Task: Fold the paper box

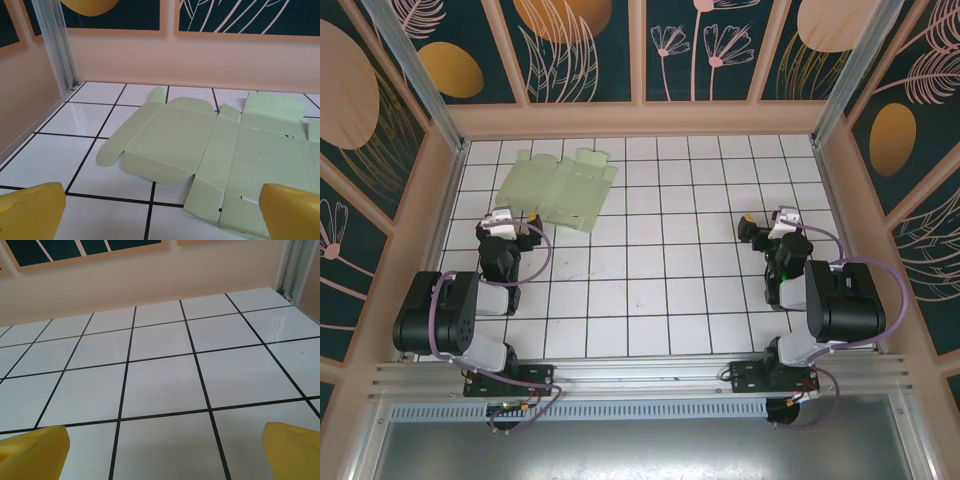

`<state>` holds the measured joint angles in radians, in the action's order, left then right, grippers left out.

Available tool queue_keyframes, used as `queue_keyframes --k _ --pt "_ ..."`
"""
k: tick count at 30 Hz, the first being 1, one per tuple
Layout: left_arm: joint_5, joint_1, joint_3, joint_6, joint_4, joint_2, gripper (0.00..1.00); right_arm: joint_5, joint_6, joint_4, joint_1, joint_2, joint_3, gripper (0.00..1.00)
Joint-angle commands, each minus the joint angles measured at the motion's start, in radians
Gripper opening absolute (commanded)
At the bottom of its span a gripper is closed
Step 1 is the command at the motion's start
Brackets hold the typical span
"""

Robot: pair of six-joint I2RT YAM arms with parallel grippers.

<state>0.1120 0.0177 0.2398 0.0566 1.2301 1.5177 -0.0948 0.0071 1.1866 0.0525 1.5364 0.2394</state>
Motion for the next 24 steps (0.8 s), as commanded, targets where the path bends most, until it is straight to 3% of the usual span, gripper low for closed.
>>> queue_keyframes --k 1,24 --pt "-0.011 -0.005 -0.005 0.002 0.041 -0.002 0.99 0.027 0.007 0.044 -0.007 0.002 0.004 0.99" --pt "0.025 -0.006 -0.002 0.01 0.022 -0.028 0.99 0.033 0.0 0.009 -0.013 -0.028 0.012 0.99"
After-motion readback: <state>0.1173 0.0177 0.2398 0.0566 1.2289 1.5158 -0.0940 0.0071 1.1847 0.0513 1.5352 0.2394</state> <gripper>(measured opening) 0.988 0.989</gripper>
